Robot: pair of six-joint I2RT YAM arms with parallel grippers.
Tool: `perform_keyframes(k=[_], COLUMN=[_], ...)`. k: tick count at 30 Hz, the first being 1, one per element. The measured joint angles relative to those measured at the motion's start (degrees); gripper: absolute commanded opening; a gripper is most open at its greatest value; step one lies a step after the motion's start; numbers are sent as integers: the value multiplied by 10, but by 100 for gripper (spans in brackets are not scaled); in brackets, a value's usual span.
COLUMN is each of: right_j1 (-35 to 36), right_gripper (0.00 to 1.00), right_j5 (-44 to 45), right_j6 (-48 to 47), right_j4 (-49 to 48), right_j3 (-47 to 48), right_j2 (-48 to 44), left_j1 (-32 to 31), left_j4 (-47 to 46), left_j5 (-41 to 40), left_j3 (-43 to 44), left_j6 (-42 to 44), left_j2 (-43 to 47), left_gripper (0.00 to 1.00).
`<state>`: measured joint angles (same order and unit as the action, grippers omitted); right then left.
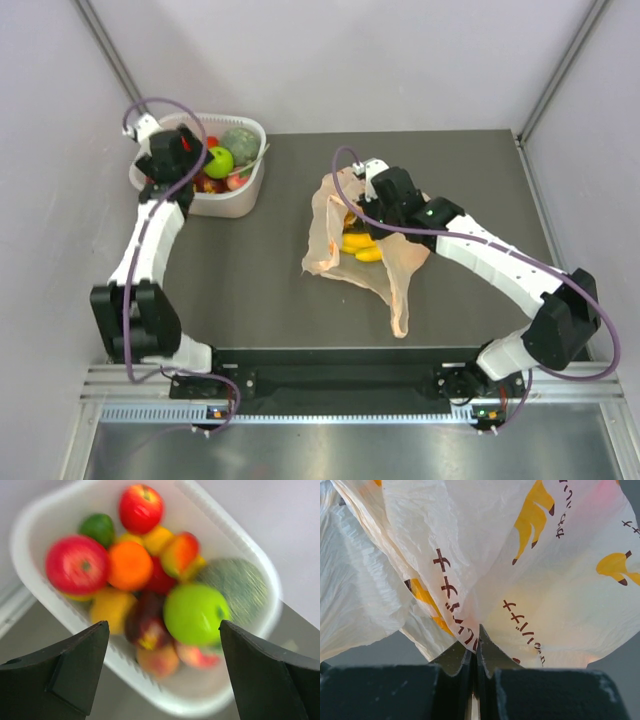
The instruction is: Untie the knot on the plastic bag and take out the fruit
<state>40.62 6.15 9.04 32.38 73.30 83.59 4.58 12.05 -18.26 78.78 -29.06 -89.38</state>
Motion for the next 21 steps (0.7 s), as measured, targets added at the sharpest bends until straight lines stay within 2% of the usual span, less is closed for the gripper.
perform_keyframes(k=[3,9,13,16,21], right_j1=[-1,-3,-3,-4,-7], right_gripper=[0,0,0,0,0], right_j5=[0,0,0,-1,-1], right_j6=[1,2,2,2,6], right_j4=[0,0,1,2,4], right_j3=[0,0,0,0,0], right_j2=[-5,-13,-18,-19,-19], left_j1=[-55,-254,-362,-459,-624], left_j4=[-24,-113,-142,-149,-174], left_j5=[33,154,216,222,208], left_j3=[-110,-307,-414,-438,-451], left_j6=[-16,-34,-38,-25,11], left_j2=[109,315,425,451,426], left_gripper=[93,90,91,89,88])
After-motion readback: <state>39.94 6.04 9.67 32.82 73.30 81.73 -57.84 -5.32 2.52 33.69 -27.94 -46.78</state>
